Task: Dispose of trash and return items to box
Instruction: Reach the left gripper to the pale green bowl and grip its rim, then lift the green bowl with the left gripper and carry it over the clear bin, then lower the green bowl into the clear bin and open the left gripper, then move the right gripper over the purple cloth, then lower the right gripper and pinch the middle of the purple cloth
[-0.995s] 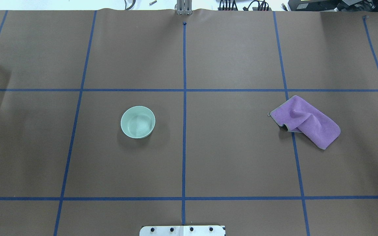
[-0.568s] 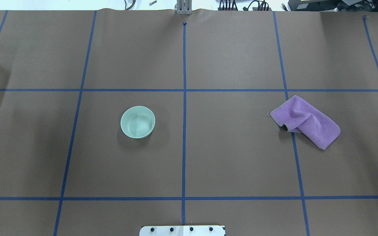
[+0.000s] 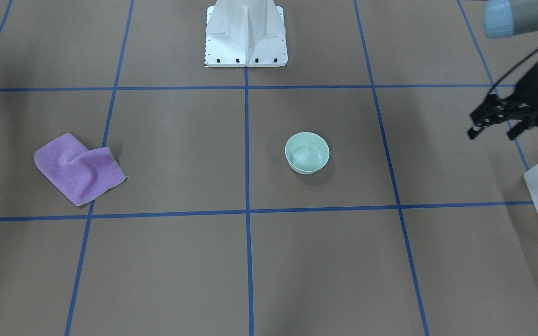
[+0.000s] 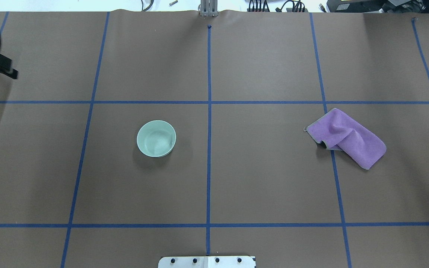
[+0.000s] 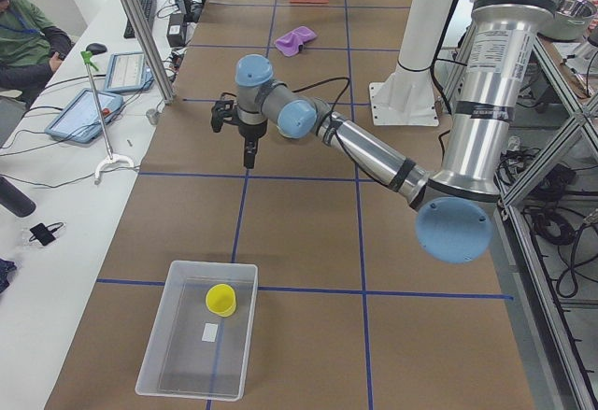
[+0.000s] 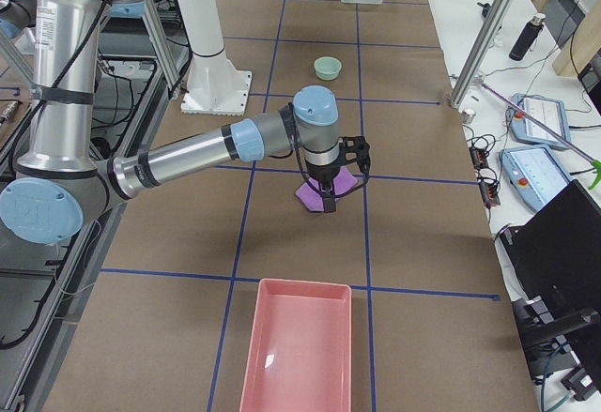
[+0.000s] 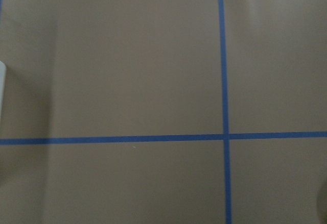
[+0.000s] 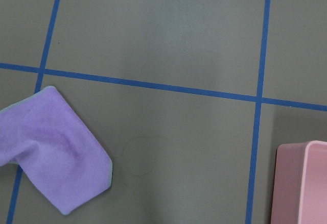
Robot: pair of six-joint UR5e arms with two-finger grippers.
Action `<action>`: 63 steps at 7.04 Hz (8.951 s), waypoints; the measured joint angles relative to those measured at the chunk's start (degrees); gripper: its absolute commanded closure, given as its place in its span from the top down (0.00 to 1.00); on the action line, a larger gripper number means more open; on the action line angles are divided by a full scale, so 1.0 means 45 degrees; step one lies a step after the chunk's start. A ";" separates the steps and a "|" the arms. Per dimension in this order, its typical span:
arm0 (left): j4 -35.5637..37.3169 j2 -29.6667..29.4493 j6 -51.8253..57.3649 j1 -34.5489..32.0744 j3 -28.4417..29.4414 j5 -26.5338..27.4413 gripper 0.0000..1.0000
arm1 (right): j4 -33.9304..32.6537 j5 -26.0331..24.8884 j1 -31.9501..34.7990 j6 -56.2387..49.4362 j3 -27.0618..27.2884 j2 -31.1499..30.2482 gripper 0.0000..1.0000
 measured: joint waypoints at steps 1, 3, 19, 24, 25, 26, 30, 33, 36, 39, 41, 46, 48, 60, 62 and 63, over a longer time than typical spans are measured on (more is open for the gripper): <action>0.0007 -0.0755 -0.2040 0.1932 -0.0057 0.1160 0.99 | 0.0005 -0.0014 -0.0239 0.0538 0.0021 0.0156 1.00; -0.0113 -0.2209 -0.3662 0.4709 0.1068 0.3002 0.99 | -0.0002 -0.0059 -0.0991 0.1299 0.0019 0.0502 1.00; -0.0324 -0.0793 0.4973 -0.0688 0.2103 -0.0718 0.00 | -0.0004 -0.0246 -0.2470 0.1467 -0.0071 0.0912 1.00; 0.0423 -0.1599 1.3720 -0.6496 0.8576 -0.1587 0.00 | -0.0004 -0.0511 -0.2507 0.1468 -0.0115 0.0933 1.00; -0.0945 -0.1931 1.3551 -0.6790 1.0427 -0.1502 0.00 | -0.0004 -0.0544 -0.2511 0.1467 -0.0116 0.0934 1.00; -0.3014 -0.2094 1.2441 -0.6856 1.2090 -0.1041 0.00 | -0.0004 -0.0573 -0.2511 0.1467 -0.0116 0.0934 1.00; -0.7967 -0.2251 0.7076 -0.5219 1.4356 0.1377 0.00 | -0.0004 -0.0626 -0.2520 0.1466 -0.0111 0.0957 1.00; -0.8681 -0.2231 0.5981 -0.4333 1.4463 0.1985 0.57 | -0.0004 -0.0654 -0.2551 0.1466 -0.0114 0.0984 1.00; -0.9195 -0.2017 0.6311 -0.3622 1.4360 0.2635 0.99 | 0.0000 -0.0657 -0.2569 0.1466 -0.0085 0.0992 1.00; -0.7039 -0.1995 0.8319 -0.4377 1.2761 0.1751 0.99 | -0.0001 -0.0657 -0.2570 0.1470 -0.0004 0.0993 1.00; -0.3183 -0.1679 0.9722 -0.5339 0.9649 0.0238 0.99 | -0.0004 -0.0644 -0.2571 0.1493 0.0019 0.0993 1.00; 0.4402 0.1040 1.3985 -0.6927 0.3157 -0.1649 0.99 | -0.0003 -0.0896 -0.2935 0.3607 0.0042 0.1933 1.00; 0.5056 0.1525 1.5906 -0.8066 0.2783 -0.1611 0.99 | -0.0004 -0.2357 -0.4396 0.5971 -0.0056 0.2843 1.00; 0.4229 0.1697 1.5819 -0.8250 0.2633 -0.1594 0.99 | 0.5132 -0.4438 -0.7822 1.1387 -0.3739 0.2871 0.28; 0.4193 0.1697 1.5819 -0.8247 0.2633 -0.1598 0.99 | 0.5133 -0.4596 -0.7922 1.1463 -0.3730 0.2739 0.00; 0.4193 0.1697 1.5819 -0.8247 0.2633 -0.1602 0.99 | 0.5133 -0.4612 -0.7922 1.1500 -0.3691 0.2635 0.00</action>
